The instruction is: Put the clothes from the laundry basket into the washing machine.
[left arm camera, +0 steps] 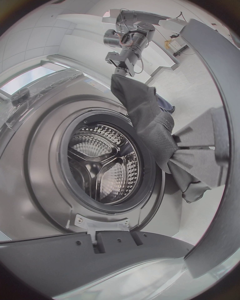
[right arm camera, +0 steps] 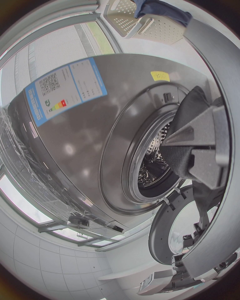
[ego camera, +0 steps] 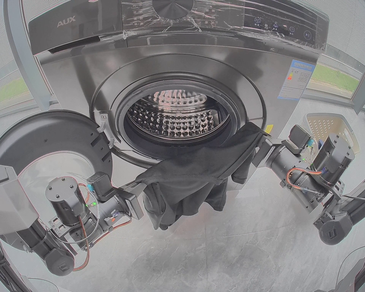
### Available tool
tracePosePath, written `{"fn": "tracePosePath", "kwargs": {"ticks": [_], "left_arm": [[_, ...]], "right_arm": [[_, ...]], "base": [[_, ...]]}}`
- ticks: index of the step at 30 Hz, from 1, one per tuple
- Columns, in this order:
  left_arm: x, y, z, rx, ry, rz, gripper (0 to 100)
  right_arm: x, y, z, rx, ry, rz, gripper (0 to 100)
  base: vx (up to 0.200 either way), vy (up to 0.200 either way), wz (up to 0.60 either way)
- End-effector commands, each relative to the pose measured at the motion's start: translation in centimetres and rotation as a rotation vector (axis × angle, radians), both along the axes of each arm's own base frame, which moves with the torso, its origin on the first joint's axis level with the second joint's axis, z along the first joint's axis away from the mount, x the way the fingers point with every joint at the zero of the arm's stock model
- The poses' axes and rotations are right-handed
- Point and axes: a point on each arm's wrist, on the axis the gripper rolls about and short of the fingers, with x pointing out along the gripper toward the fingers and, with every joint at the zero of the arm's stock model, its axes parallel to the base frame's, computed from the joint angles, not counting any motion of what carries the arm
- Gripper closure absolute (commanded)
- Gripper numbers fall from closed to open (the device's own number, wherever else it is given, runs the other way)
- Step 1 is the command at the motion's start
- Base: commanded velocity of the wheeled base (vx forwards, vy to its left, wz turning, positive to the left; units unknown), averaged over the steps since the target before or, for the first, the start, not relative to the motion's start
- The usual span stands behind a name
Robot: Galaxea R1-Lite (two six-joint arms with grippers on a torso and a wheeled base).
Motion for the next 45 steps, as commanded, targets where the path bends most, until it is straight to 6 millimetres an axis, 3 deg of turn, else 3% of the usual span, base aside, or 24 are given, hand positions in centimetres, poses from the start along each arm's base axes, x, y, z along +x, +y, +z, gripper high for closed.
{"fn": "tracePosePath", "kwargs": {"ticks": [1,11,14,19,20,23,24,27,28,32,40,45], "left_arm": [[-0.3,0.2,1.2,-0.023,-0.039,0.001,100],[-0.5,0.2,3.2,-0.061,-0.117,-0.010,100],[-0.8,0.3,4.5,-0.093,-0.160,-0.015,100],[-1.4,0.4,5.5,-0.114,-0.192,-0.043,100],[-1.4,0.4,5.5,-0.115,-0.193,-0.046,100],[-1.4,0.4,5.6,-0.117,-0.194,-0.048,100],[-1.3,0.4,5.8,-0.123,-0.201,-0.047,100],[-1.2,0.3,5.8,-0.126,-0.202,-0.044,100],[-1.2,0.3,5.8,-0.126,-0.202,-0.044,100],[-1.1,0.2,6.2,-0.136,-0.218,-0.039,100],[-0.7,0.3,6.5,-0.143,-0.229,-0.030,100],[-0.4,0.2,6.8,-0.148,-0.237,-0.023,100]], "right_arm": [[-0.3,-1.0,-0.3,-0.010,0.014,-0.020,100],[-1.0,-1.0,-1.9,-0.047,0.068,-0.006,100],[-1.2,-0.8,-3.1,-0.075,0.110,0.008,100],[1.0,0.6,-5.9,-0.069,0.184,0.029,100],[1.4,0.9,-6.2,-0.072,0.176,0.033,0],[1.7,1.1,-6.7,-0.079,0.174,0.035,0],[2.1,1.7,-8.4,-0.144,0.200,0.040,0],[2.7,2.3,-11.3,-0.238,0.238,0.049,0],[2.7,2.3,-11.3,-0.238,0.238,0.049,0],[3.3,2.8,-14.8,-0.339,0.267,0.056,0],[2.6,3.1,-17.1,-0.397,0.329,0.082,0],[1.0,3.8,-18.0,-0.433,0.359,0.145,0]], "base": [[0.000,0.000,0.00],[0.000,0.000,0.00],[0.000,0.000,0.00],[0.000,0.000,0.00],[0.000,0.000,0.00],[0.000,0.000,0.00],[0.000,0.000,0.00],[0.000,0.000,0.00],[0.000,0.000,0.00],[0.000,0.000,0.00],[0.000,0.000,0.00],[0.000,0.000,0.00]]}}
